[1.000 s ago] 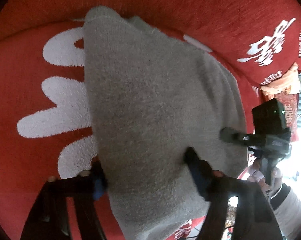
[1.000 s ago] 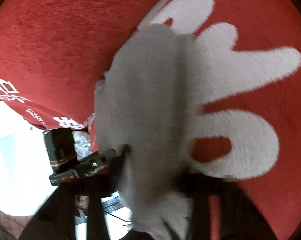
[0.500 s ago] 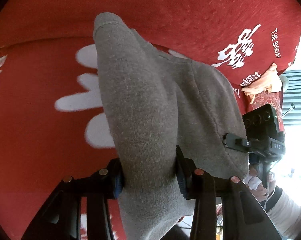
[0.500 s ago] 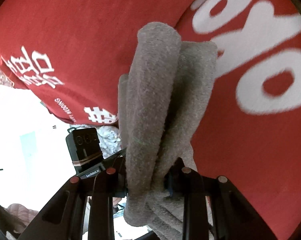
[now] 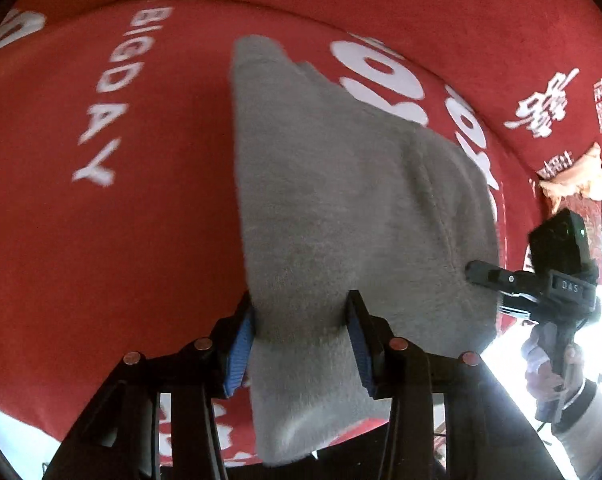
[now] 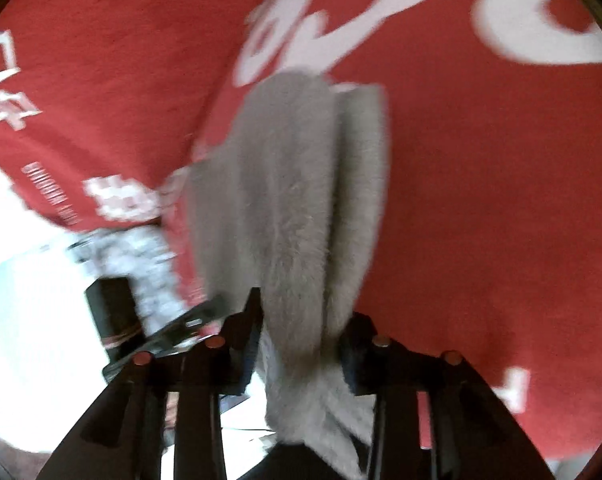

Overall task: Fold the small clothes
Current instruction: 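Lower the folded sweater onto the cushion and open both tools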

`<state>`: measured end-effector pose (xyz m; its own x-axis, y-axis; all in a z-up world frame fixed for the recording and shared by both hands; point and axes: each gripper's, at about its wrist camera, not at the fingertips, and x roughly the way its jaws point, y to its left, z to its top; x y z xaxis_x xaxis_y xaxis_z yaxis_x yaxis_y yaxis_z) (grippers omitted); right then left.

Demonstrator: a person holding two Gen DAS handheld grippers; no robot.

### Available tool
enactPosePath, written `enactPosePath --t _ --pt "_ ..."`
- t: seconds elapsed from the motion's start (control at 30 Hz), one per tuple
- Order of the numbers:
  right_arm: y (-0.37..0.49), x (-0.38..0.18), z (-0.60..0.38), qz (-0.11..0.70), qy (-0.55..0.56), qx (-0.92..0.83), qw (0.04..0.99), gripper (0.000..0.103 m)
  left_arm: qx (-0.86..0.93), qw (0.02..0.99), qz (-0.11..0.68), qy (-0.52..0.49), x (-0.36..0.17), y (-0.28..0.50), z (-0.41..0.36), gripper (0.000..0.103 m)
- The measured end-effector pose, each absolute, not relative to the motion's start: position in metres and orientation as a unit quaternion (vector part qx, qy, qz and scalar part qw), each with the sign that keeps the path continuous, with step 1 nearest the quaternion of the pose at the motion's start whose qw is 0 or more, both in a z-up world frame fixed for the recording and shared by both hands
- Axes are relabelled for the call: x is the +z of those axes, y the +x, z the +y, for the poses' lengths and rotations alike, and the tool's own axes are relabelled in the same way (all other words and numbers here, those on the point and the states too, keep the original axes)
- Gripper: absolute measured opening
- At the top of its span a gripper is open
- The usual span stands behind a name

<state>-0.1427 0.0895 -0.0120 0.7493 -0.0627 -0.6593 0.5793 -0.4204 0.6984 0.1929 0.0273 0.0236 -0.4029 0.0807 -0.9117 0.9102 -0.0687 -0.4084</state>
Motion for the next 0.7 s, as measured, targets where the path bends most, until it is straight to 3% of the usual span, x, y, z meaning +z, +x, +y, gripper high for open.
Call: enactPosePath --t 0.1,0.13,0.2,0.37,0.57,0.7 --pt "-0.158 0.008 0.097 0.239 0.743 -0.392 0.487 0.039 -0.591 0.389 0.564 0.426 0.036 0.205 0.031 0.045" --pt "-0.161 0.013 0.099 0.246 0.735 -0.404 0.486 0.029 -0.591 0.401 0.556 0.426 0.041 0.208 0.032 0.045" --pt "-0.164 0.030 0.104 0.249 0.717 -0.424 0.493 0.022 -0.599 0.410 0.547 0.417 0.053 0.210 0.034 0.044" --pt "-0.134 0.060 0.108 0.252 0.695 -0.416 0.529 0.021 -0.625 0.386 0.527 0.427 0.065 0.184 0.046 0.044" --pt "-0.088 0.039 0.107 0.324 0.666 -0.421 0.523 0.021 -0.608 0.386 0.505 0.475 0.036 0.156 0.062 0.044" --pt "-0.087 0.019 0.104 0.368 0.640 -0.435 0.516 0.012 -0.608 0.389 0.496 0.482 0.037 0.154 0.065 0.045"
